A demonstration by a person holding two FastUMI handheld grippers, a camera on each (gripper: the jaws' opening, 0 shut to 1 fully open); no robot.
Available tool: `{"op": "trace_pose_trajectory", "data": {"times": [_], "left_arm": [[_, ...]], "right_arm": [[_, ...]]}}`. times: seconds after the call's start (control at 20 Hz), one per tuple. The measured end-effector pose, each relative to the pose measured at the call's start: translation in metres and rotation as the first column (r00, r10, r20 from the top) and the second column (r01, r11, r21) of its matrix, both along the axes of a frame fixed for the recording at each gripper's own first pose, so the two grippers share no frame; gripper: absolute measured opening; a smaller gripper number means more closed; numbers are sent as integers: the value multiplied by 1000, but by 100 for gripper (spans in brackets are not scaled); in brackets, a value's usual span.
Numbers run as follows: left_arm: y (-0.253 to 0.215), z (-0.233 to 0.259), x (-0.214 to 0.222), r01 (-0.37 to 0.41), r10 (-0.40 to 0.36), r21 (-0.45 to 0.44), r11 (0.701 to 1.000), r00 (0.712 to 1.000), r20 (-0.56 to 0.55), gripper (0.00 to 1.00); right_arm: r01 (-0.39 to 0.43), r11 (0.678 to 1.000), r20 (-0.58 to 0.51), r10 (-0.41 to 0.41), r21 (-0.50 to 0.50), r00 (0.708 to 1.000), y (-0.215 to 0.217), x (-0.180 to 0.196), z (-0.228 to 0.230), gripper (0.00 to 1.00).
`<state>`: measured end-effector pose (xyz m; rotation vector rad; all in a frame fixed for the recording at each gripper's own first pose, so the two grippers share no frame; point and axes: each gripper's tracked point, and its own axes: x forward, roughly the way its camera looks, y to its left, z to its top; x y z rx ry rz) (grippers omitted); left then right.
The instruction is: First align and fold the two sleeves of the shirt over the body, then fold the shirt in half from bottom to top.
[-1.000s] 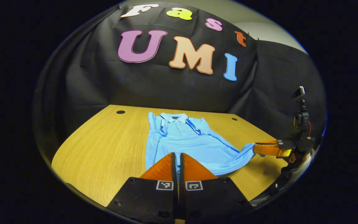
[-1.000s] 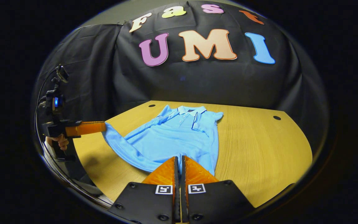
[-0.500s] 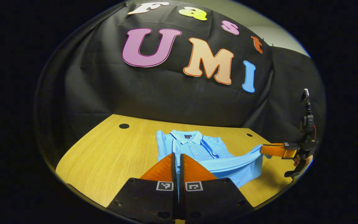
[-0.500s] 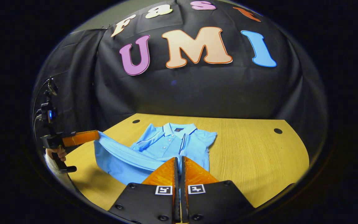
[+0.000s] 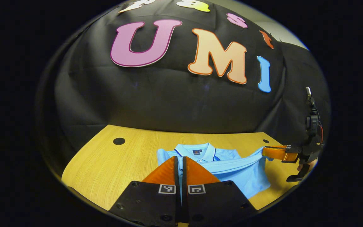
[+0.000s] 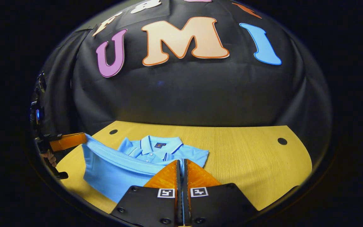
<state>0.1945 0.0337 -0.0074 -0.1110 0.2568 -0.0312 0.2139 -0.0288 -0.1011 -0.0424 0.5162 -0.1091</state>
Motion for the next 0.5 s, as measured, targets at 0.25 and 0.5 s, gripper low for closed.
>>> {"op": "trace_pose_trajectory", "data": {"times": [0.25,0.5], "left_arm": [[14,-32,53,-60,61,15,998,997,-40,0],[23,-62,89,-86,95,109,990,993,-75,0]], "right_arm": [[33,999,-29,-33,-8,999,-12,39,-39,4],[58,998,-57,-56,31,997,-21,53,-74,4]]}}
